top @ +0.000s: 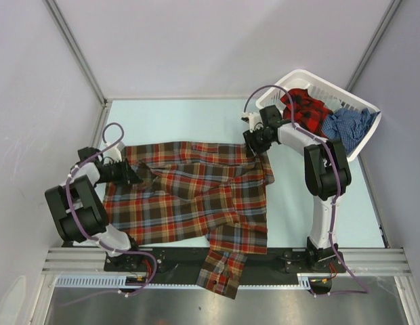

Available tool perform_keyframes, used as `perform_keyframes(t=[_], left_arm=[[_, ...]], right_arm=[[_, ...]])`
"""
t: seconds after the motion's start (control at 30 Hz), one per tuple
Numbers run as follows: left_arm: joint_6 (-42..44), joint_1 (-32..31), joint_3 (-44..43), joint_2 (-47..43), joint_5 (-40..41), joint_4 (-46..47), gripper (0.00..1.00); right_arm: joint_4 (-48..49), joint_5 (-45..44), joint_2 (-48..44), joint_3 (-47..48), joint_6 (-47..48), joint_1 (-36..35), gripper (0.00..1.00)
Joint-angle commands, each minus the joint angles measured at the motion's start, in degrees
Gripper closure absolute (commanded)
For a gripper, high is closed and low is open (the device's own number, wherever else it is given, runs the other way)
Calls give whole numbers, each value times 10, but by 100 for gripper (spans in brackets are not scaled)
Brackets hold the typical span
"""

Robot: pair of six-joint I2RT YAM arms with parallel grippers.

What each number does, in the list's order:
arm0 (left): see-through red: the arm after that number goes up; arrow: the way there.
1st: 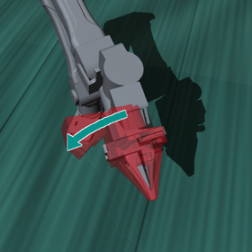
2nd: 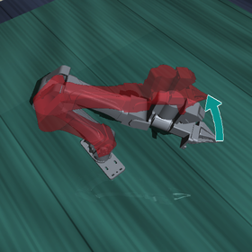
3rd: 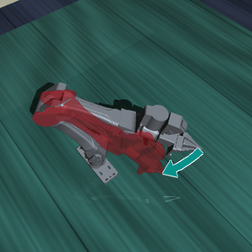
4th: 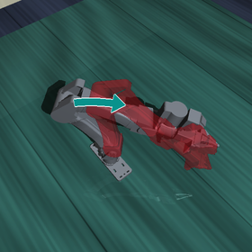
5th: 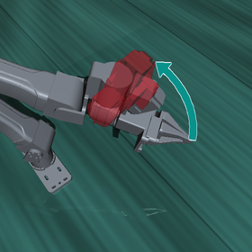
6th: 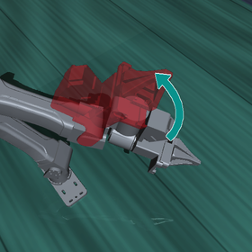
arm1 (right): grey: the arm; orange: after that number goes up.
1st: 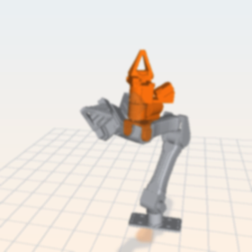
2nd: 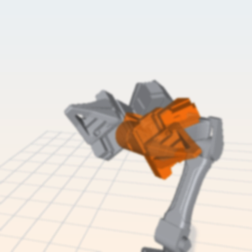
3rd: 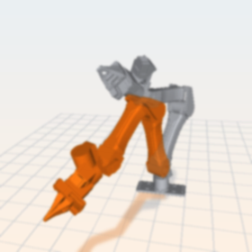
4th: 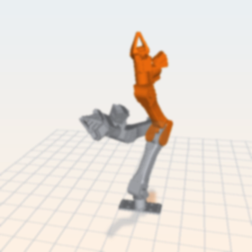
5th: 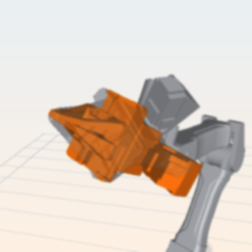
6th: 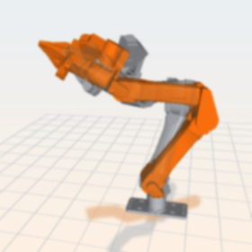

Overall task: Fold and stack the long sleeve shirts
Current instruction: Fold the shirt

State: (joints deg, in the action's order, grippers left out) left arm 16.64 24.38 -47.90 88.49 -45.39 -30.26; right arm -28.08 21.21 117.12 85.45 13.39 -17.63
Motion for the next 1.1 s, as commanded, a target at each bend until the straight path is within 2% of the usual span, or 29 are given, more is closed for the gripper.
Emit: perform_keyframes(t=[0.0, 0.07, 0.13, 0.17, 0.27, 0.37, 0.5, 0.67, 0.83, 0.97, 1.07], left_arm=[[73, 18, -17, 13, 16, -7, 65], [127, 26, -45, 12, 26, -63, 48], [159, 33, -59, -15, 49, -74, 43], [202, 32, -83, -22, 59, -77, 31], [251, 16, -148, -16, 95, -81, 18], [274, -6, -215, 46, 152, -76, 15], [291, -18, -307, 132, 194, -79, 22], [312, -26, -408, 214, 210, -87, 26], [326, -35, -468, 281, 230, -99, 28], [348, -48, -474, 303, 251, -99, 26], [346, -51, -484, 325, 265, -94, 28]], right_arm=[[-18, 13, -33, 43, 38, -12, 58], [-36, 19, -35, 74, 61, -14, 55], [-42, 18, -37, 95, 96, -11, 52], [-45, 16, -35, 116, 109, -11, 48], [-71, 4, -19, 162, 183, -7, 40], [-101, -12, 29, 197, 250, -6, 39], [-121, -14, 87, 256, 294, -2, 41], [-125, 5, 137, 285, 327, 5, 41], [-137, 18, 167, 299, 358, 6, 40], [-161, 17, 174, 291, 375, 8, 41], [-163, 11, 171, 272, 386, 8, 43]])
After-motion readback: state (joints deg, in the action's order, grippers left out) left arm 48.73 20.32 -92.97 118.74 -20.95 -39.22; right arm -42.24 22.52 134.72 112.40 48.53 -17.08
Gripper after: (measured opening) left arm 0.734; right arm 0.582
